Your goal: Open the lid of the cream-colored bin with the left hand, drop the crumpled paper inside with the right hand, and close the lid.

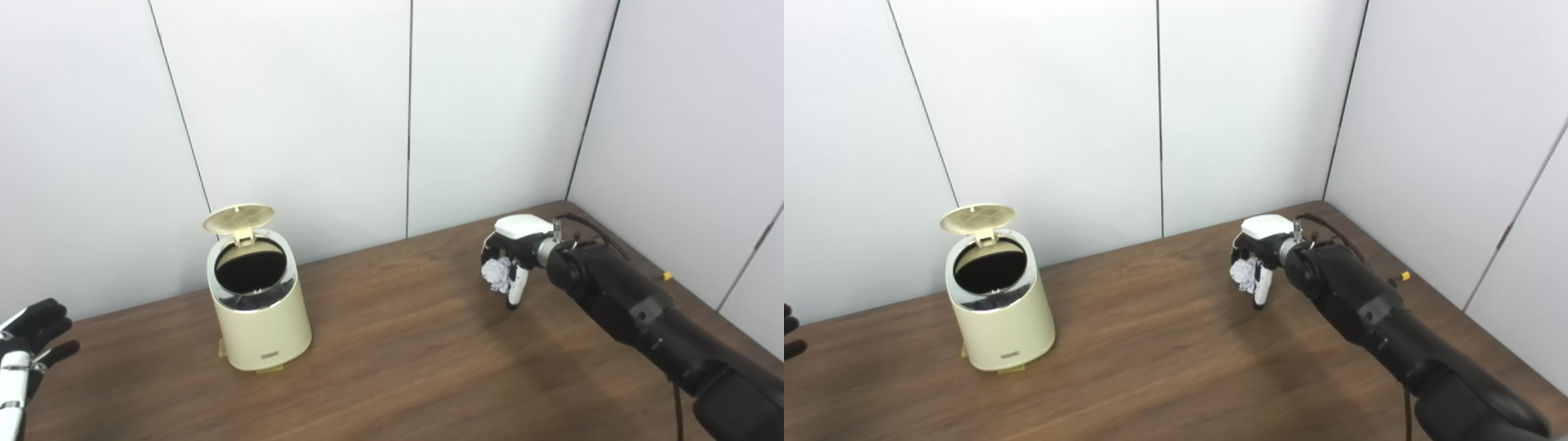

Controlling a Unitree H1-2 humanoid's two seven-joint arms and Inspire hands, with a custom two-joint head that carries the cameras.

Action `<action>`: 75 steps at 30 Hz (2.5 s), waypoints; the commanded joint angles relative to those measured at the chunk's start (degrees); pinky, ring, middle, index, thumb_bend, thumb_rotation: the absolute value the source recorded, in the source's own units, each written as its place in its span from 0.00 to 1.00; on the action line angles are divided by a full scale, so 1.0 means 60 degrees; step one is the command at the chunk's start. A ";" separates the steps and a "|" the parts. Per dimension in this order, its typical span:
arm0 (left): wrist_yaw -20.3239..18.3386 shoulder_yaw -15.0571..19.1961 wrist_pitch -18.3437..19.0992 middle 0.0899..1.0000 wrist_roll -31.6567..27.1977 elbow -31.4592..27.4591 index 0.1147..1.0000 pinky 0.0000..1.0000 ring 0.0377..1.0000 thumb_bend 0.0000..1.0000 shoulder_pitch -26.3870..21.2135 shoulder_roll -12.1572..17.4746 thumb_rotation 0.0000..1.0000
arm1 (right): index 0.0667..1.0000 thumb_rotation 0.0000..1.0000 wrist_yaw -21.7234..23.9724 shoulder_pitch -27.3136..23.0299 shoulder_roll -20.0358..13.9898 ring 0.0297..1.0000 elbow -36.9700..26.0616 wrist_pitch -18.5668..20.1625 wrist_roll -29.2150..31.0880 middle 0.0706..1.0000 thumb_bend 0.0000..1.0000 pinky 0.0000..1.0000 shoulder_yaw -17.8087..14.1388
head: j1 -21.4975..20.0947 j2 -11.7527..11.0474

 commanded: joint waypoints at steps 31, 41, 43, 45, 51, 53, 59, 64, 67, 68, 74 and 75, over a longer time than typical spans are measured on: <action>0.0113 0.0162 -0.0042 0.77 0.0057 -0.0329 0.74 0.70 0.79 0.05 -0.0314 0.0142 0.70 | 0.45 0.00 -0.2291 -0.0242 0.0207 0.42 0.0113 -0.0485 -0.0399 0.45 0.53 0.35 -0.0358 | 0.0023 0.0009; 0.0074 0.0159 -0.0047 0.76 -0.0005 -0.0325 0.73 0.69 0.78 0.05 -0.0330 0.0150 0.66 | 0.47 0.00 -0.1988 -0.0169 0.0292 0.38 -0.0308 0.0031 -0.0368 0.38 0.53 0.33 -0.0540 | 0.0002 0.0009; 0.0060 0.0163 -0.0057 0.76 -0.0025 -0.0310 0.72 0.69 0.78 0.06 -0.0332 0.0152 0.66 | 0.47 0.00 -0.1934 -0.0153 0.0253 0.38 -0.0443 0.0028 -0.0454 0.38 0.53 0.32 -0.0493 | 0.0002 0.0009; 0.0046 0.0146 0.0004 0.76 -0.0017 -0.0339 0.73 0.70 0.79 0.06 -0.0325 0.0163 0.68 | 0.47 0.00 -0.1833 -0.0159 0.0242 0.36 -0.0611 0.0045 -0.0475 0.37 0.53 0.30 -0.0491 | 0.0002 0.0034; 0.0075 0.0059 0.0012 0.77 0.0108 -0.0371 0.74 0.71 0.79 0.06 -0.0296 0.0097 0.71 | 0.45 0.09 -0.1497 -0.0343 0.0151 0.59 -0.0763 -0.0328 -0.0289 0.64 0.52 0.46 -0.0478 | 0.0074 0.0027; 0.0096 0.0021 -0.0083 0.76 0.0177 -0.0329 0.74 0.71 0.78 0.05 -0.0300 0.0055 0.71 | 0.45 0.11 -0.1331 -0.0396 0.0156 0.68 -0.1076 -0.0369 -0.0323 0.70 0.52 0.54 -0.0471 | 0.0099 0.0030; 0.0107 -0.0059 -0.0521 0.75 0.0337 -0.0134 0.72 0.66 0.77 0.04 -0.0274 -0.0063 0.71 | 0.46 0.01 -0.0627 -0.0623 0.0168 0.37 -0.1860 -0.0640 -0.0130 0.39 0.53 0.33 -0.0557 | 0.0176 0.0029; 0.0104 -0.0128 -0.0438 0.77 0.0367 -0.0207 0.73 0.68 0.78 0.04 -0.0275 -0.0168 0.70 | 0.48 0.00 0.0212 -0.0975 0.0357 0.36 -0.2884 -0.0335 -0.0128 0.41 0.52 0.29 -0.0535 | 0.0280 0.0018; 0.0150 -0.0175 -0.0462 0.77 0.0439 -0.0210 0.73 0.68 0.78 0.04 -0.0260 -0.0249 0.69 | 0.49 0.00 0.0732 -0.1224 0.0515 0.35 -0.3357 0.0015 -0.0494 0.40 0.52 0.26 -0.0385 | 0.0370 0.0006; 0.0174 -0.0184 -0.0473 0.77 0.0449 -0.0204 0.73 0.68 0.78 0.03 -0.0253 -0.0288 0.69 | 0.49 0.00 0.0827 -0.1326 0.0547 0.36 -0.3488 -0.0070 -0.0579 0.40 0.52 0.28 -0.0302 | 0.0383 0.0005; 0.0306 -0.0297 -0.0475 0.77 0.0487 -0.0276 0.73 0.73 0.79 0.02 -0.0235 -0.0573 0.69 | 0.49 0.00 0.1802 -0.1936 0.0913 0.36 -0.4212 0.0137 -0.1203 0.41 0.52 0.28 0.0132 | 0.0730 0.0018; 0.0328 -0.0325 -0.0490 0.77 0.0500 -0.0292 0.73 0.74 0.80 0.01 -0.0231 -0.0615 0.69 | 0.50 0.00 0.2071 -0.2032 0.0989 0.35 -0.4360 0.0166 -0.1156 0.40 0.52 0.26 0.0146 | 0.0826 0.0025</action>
